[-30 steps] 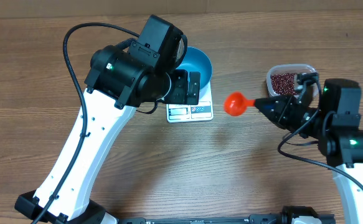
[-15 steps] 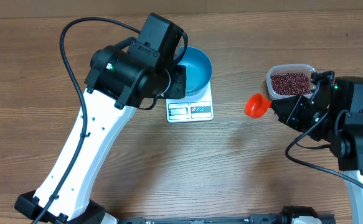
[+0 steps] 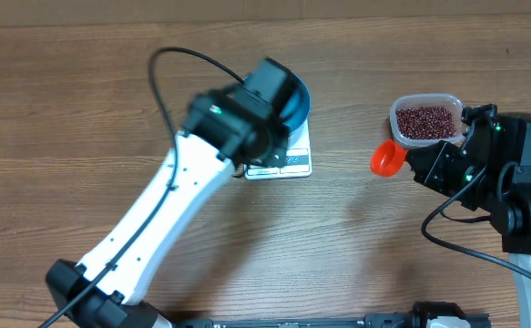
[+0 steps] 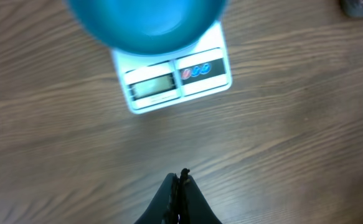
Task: Scoop item into bowl and weigh 150g on scale
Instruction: 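Move the left gripper down to the scale's front buttons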
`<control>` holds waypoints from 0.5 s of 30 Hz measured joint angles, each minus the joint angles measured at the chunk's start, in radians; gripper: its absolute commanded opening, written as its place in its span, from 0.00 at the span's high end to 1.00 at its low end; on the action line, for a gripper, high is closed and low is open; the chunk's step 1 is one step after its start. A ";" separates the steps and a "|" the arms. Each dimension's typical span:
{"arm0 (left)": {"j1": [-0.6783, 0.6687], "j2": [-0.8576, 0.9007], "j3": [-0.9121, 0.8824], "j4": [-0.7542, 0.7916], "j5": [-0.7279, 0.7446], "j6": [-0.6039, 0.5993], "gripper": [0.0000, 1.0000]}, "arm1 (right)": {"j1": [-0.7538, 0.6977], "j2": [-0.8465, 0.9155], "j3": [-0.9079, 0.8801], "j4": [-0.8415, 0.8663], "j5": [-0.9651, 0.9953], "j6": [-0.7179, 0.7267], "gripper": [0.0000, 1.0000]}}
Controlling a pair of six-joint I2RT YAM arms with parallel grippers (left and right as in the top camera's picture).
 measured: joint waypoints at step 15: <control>-0.073 -0.029 -0.331 0.288 -0.003 0.003 0.95 | 0.000 0.000 0.000 -0.038 0.016 -0.013 0.96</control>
